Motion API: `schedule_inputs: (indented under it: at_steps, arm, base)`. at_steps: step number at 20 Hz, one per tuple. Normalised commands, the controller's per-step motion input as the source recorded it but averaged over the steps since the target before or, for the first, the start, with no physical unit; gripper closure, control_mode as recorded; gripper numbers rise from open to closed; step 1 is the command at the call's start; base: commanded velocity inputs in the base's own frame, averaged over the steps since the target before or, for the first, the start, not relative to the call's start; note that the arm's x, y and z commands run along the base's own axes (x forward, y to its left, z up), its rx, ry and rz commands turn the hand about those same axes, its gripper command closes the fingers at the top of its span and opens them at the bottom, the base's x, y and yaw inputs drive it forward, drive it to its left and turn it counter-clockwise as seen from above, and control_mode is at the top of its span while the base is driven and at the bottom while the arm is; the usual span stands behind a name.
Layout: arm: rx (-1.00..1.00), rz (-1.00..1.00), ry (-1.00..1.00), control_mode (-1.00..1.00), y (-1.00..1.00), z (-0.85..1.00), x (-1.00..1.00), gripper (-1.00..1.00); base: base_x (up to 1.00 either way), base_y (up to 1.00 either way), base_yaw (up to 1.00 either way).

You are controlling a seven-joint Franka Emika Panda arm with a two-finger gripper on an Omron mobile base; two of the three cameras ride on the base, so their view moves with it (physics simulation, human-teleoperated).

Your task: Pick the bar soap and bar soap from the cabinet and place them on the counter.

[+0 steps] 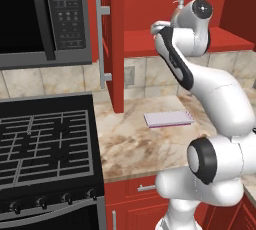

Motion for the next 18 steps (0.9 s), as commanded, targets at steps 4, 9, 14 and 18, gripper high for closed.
schedule_inputs:
  at_steps: [4, 9, 14, 18]
  arm:
    - [0.0, 0.0, 0.0, -1.0, 0.0, 0.0, 0.19, -1.0]
    - [0.0, 0.0, 0.0, -1.0, 0.0, 0.0, 0.18, -1.0]
    - [0.0, 0.0, 0.01, -1.0, 0.0, 0.0, 0.14, -1.0]
    - [0.01, 0.0, 0.02, -1.0, -0.03, -0.06, 0.14, -1.0]
  base:
    - [0.0, 0.0, 0.0]
    - [0.0, 0.0, 0.0]
    - [0.0, 0.0, 0.0]
    - [0.0, 0.0, 0.0]
